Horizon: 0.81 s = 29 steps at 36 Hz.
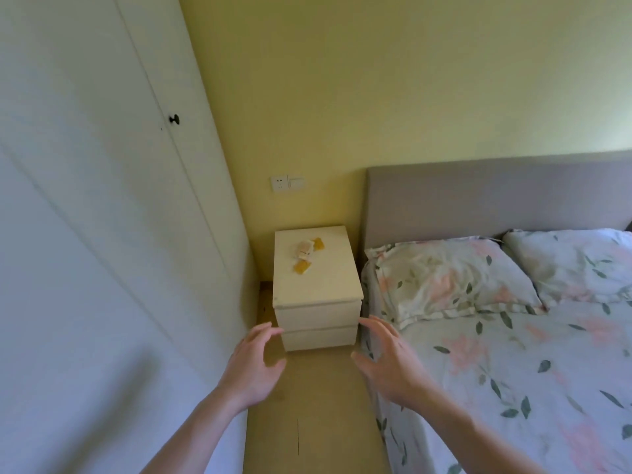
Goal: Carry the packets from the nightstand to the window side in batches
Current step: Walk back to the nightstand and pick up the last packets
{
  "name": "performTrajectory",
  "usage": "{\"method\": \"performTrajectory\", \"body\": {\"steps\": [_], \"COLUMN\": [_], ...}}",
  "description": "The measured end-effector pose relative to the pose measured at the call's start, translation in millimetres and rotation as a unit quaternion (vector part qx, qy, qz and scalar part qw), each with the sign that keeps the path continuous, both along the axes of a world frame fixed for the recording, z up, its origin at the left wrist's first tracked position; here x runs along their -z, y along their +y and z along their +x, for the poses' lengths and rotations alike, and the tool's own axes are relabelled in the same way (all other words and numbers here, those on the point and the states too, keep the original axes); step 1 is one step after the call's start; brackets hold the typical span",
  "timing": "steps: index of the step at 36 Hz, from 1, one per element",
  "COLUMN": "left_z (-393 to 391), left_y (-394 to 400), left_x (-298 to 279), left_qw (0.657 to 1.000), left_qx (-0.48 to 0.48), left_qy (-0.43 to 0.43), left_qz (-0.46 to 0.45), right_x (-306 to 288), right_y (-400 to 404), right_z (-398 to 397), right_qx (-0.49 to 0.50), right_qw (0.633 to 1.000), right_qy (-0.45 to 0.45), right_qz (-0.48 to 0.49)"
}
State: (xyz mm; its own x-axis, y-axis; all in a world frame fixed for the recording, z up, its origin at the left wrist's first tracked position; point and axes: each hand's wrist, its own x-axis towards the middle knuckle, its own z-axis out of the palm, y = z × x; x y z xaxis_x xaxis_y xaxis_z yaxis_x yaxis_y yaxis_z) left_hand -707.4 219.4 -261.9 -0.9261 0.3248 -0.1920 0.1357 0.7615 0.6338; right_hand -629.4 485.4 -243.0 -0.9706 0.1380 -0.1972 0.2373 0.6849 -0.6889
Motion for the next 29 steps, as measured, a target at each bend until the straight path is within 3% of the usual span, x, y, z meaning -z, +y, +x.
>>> {"method": "performTrajectory", "body": {"steps": [14,29], "left_z": [-284,-489], "left_y": [24,90], "left_x": [55,125], "left_qw": [0.998,0.98], "left_qx": [0.015,0.01], "left_qy": [-0.064,-0.177], "left_qz": [-0.002,-0.084], "right_x": [39,81], "right_y": [5,90], "right_z": [-246,-433], "right_qx": [0.048,0.091], "right_qw": [0.998,0.989], "right_qy": [-0.027,-0.117], "right_qz": [-0.003,-0.009]}}
